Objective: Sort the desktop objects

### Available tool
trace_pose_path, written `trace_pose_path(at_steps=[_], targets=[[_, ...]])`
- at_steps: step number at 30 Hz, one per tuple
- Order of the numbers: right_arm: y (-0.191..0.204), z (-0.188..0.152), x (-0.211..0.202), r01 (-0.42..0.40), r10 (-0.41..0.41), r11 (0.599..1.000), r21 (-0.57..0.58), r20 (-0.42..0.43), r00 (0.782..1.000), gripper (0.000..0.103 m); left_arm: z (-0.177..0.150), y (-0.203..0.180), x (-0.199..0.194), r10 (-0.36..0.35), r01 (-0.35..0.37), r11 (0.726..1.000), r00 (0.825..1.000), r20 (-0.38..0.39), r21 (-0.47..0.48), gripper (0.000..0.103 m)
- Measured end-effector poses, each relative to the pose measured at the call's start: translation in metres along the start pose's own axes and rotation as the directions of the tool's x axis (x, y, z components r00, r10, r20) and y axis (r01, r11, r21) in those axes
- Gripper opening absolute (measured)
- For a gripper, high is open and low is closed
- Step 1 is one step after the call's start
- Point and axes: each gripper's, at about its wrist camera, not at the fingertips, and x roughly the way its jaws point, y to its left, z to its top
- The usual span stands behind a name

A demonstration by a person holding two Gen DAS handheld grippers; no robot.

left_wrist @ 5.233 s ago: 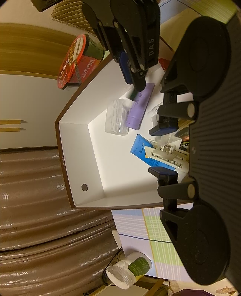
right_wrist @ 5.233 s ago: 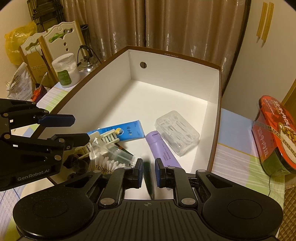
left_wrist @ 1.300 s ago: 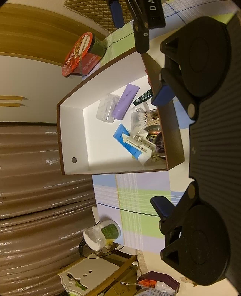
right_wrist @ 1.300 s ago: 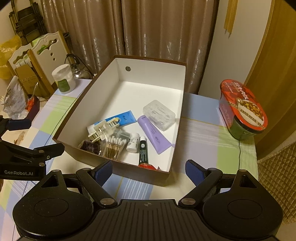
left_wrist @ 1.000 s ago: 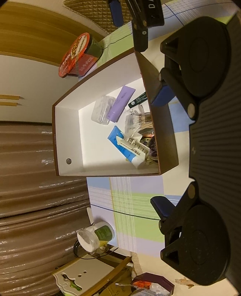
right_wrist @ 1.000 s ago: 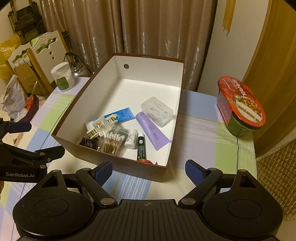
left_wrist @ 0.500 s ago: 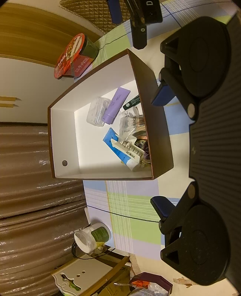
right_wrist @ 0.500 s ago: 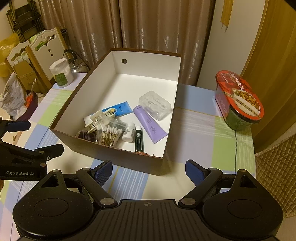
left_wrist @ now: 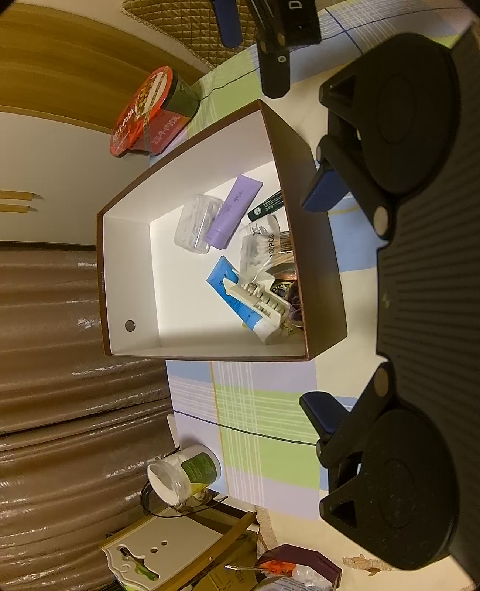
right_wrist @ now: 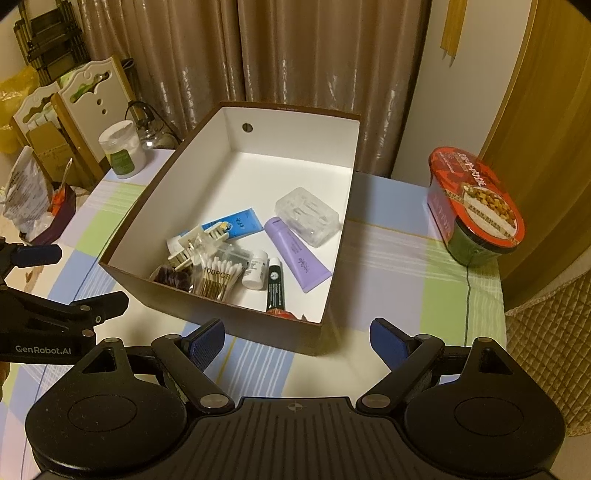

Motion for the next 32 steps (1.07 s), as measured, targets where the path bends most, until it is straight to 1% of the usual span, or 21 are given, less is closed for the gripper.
trace_pose_path(at_steps=[27, 32], targets=[[0.0001, 0.0031, 0.0047, -0.001, 0.001, 1.000, -0.001, -0.009, 1.000, 0.088, 0.0033, 0.0011, 0.0021, -0.010, 0.010, 1.000, 1.000, 0.002, -0.011, 0.102], [-0.0016, 0.0015, 0.0056, -0.001, 0.001, 1.000, 0.001, -0.010, 1.000, 0.088, 0.0014, 0.0002, 0.0013, -0.007, 0.007, 1.000, 1.000, 0.026, -0.004, 0.102]])
